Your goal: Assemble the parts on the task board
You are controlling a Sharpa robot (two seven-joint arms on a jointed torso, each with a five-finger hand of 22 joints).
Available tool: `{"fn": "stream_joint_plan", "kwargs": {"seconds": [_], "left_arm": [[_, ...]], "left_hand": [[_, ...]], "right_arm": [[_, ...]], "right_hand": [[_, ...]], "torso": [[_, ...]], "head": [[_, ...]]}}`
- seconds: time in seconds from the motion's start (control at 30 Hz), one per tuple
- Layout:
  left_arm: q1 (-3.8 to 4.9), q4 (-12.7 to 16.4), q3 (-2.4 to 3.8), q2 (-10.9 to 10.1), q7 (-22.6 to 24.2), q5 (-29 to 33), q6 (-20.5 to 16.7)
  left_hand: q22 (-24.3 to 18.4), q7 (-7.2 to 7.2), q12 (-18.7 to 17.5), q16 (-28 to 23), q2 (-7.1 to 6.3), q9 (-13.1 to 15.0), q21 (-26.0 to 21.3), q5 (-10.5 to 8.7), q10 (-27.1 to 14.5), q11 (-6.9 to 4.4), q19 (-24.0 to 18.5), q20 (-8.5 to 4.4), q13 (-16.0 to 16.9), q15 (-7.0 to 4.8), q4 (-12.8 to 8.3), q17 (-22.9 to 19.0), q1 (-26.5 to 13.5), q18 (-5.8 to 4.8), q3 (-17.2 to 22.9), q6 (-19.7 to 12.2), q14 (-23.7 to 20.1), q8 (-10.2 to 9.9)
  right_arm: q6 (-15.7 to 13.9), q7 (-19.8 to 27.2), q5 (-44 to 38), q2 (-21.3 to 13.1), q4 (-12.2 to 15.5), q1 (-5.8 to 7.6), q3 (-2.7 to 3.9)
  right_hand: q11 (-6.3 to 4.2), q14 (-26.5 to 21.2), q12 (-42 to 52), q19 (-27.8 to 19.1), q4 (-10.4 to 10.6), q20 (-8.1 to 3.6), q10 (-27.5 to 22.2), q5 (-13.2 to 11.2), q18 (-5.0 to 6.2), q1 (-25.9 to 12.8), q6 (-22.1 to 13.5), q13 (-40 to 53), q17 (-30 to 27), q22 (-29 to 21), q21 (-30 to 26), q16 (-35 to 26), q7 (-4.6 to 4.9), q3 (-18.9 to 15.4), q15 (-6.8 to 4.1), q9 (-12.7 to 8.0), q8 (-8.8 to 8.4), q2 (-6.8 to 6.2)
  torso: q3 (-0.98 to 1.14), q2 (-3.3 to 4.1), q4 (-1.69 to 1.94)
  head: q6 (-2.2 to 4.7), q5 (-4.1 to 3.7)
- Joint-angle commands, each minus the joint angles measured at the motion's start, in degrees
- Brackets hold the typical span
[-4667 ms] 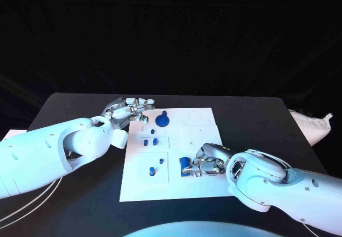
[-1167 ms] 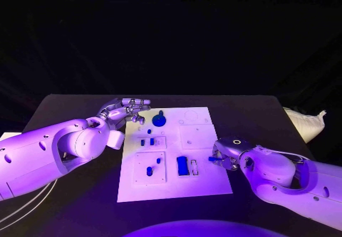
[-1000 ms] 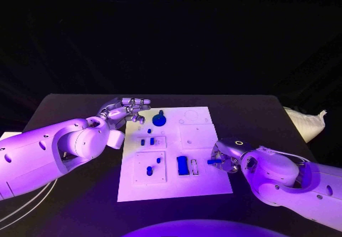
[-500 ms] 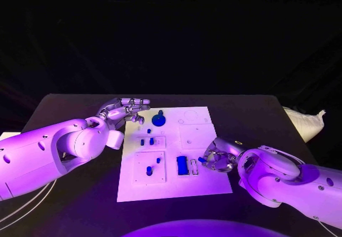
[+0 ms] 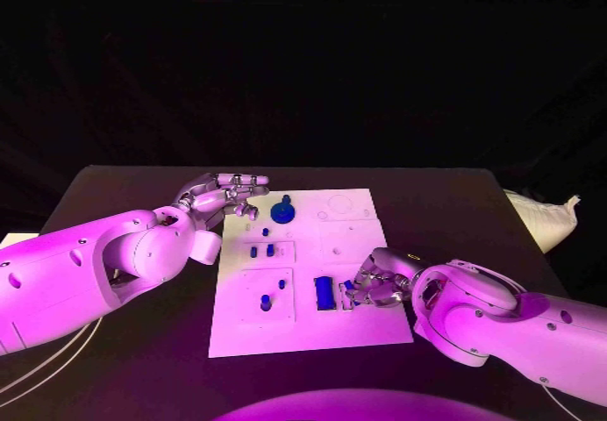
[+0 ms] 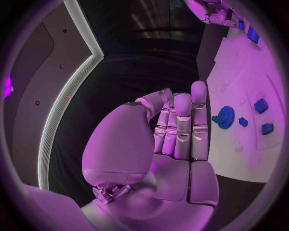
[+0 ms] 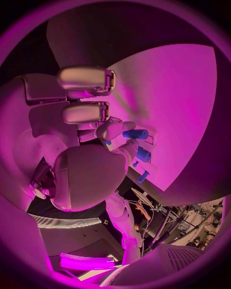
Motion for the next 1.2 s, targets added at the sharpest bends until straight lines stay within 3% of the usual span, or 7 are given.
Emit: {"fn": "stream_joint_plan", "kwargs": {"seconds": [0.03, 0.6, 0.83, 0.9, 1.07, 1.2], "left_arm": [[0.01, 0.2, 0.03, 0.2, 0.4, -0.2, 1.2], [0.01, 0.1, 0.03, 0.2, 0.2, -0.2, 1.4], [0.01, 0.1, 0.03, 0.3, 0.1, -0.2, 1.4], [0.01, 0.1, 0.03, 0.2, 0.1, -0.2, 1.4], [0.01, 0.1, 0.03, 0.2, 0.0, -0.2, 1.5], [0.01, 0.1, 0.03, 0.2, 0.0, -0.2, 1.5]], "left_hand": [[-0.1, -0.02, 0.4, -0.1, 0.66, 0.0, -0.4, -0.05, -0.4, -0.02, -0.1, 0.08, 0.1, 0.09, -0.2, -0.1, 0.0, 1.12, 0.0, -0.3, -0.5, 0.4], [-0.1, -0.02, 0.4, -0.1, 0.66, 0.0, -0.4, -0.04, -0.4, -0.02, -0.1, 0.08, 0.1, 0.09, -0.3, -0.1, 0.0, 1.12, 0.0, -0.3, -0.5, 0.4], [-0.1, -0.02, 0.4, -0.1, 0.66, 0.0, -0.4, -0.04, -0.4, -0.02, -0.1, 0.08, 0.1, 0.09, -0.3, -0.1, 0.0, 1.12, 0.0, -0.3, -0.5, 0.4], [-0.1, -0.02, 0.4, -0.1, 0.66, 0.0, -0.4, -0.04, -0.4, -0.02, -0.1, 0.08, 0.1, 0.09, -0.3, -0.1, 0.0, 1.12, 0.0, -0.3, -0.5, 0.4], [-0.1, -0.02, 0.4, -0.1, 0.66, 0.0, -0.4, -0.04, -0.4, -0.02, -0.1, 0.08, 0.1, 0.09, -0.3, -0.1, 0.0, 1.12, 0.0, -0.3, -0.5, 0.4], [-0.1, -0.02, 0.4, -0.1, 0.66, 0.0, -0.4, -0.04, -0.4, -0.02, -0.1, 0.08, 0.1, 0.09, -0.3, -0.1, 0.0, 1.12, 0.0, -0.3, -0.5, 0.4]], "right_arm": [[3.0, -0.3, -0.9, 0.4, -0.4, -0.09, -0.06], [4.9, -0.4, -3.8, 1.5, -0.8, -0.12, -0.16], [5.0, -0.4, -4.4, 1.7, -0.8, -0.12, -0.17], [5.0, -0.4, -4.6, 1.7, -0.8, -0.12, -0.17], [4.9, -0.3, -5.0, 1.5, -0.6, -0.12, -0.17], [4.7, -0.3, -5.2, 1.1, -0.3, -0.16, -0.17]], "right_hand": [[-0.13, 4.9, 0.1, 0.3, 0.3, -0.14, 0.4, 0.2, -0.65, -0.6, 0.4, -0.1, 7.5, 0.2, 0.4, 0.4, -0.02, -0.3, -0.21, 0.0, -0.08, 0.04], [-0.54, 4.9, 1.6, 0.3, 0.9, -0.36, 1.1, -0.3, -0.65, -1.2, 1.6, 1.0, 7.7, 0.2, 0.4, 0.5, -0.56, -1.8, -0.52, 0.7, 0.67, 0.62], [-0.54, 4.9, 2.3, 0.4, 3.8, -0.42, 1.5, -1.7, -0.70, -4.6, 1.8, 1.6, 7.8, 0.4, 0.5, 0.6, -0.60, -5.4, -0.54, 1.2, 0.91, 0.52], [-0.60, 4.9, 2.4, 0.4, 4.6, -0.45, 1.5, -3.0, -0.69, -5.5, 1.8, 1.8, 7.8, 0.4, 0.5, 0.5, -0.67, -6.8, -0.58, 1.4, 0.96, 0.77], [-0.70, 4.9, 2.6, 0.4, 4.8, -0.54, 1.6, -9.7, -0.70, -8.7, 1.8, 2.2, 7.9, 0.4, 0.4, 0.6, -0.83, -11.2, -0.69, 1.8, 1.07, 2.13], [-0.72, 4.9, 2.7, 0.4, 4.8, -0.57, 1.7, -13.1, -0.70, -10.3, 1.8, 2.4, 7.9, 0.5, 0.5, 0.6, -0.87, -13.9, -0.70, 2.1, 1.15, 2.63]], "torso": [[-0.01, -0.02, 0.00], [0.02, -0.01, -0.04], [0.02, 0.03, -0.03], [0.02, 0.02, -0.02], [0.03, 0.00, -0.02], [0.06, 0.00, -0.07]], "head": [[0.02, 0.18], [-0.18, 0.15], [-0.13, 0.11], [-0.14, 0.08], [-0.14, 0.08], [-0.14, 0.06]]}}
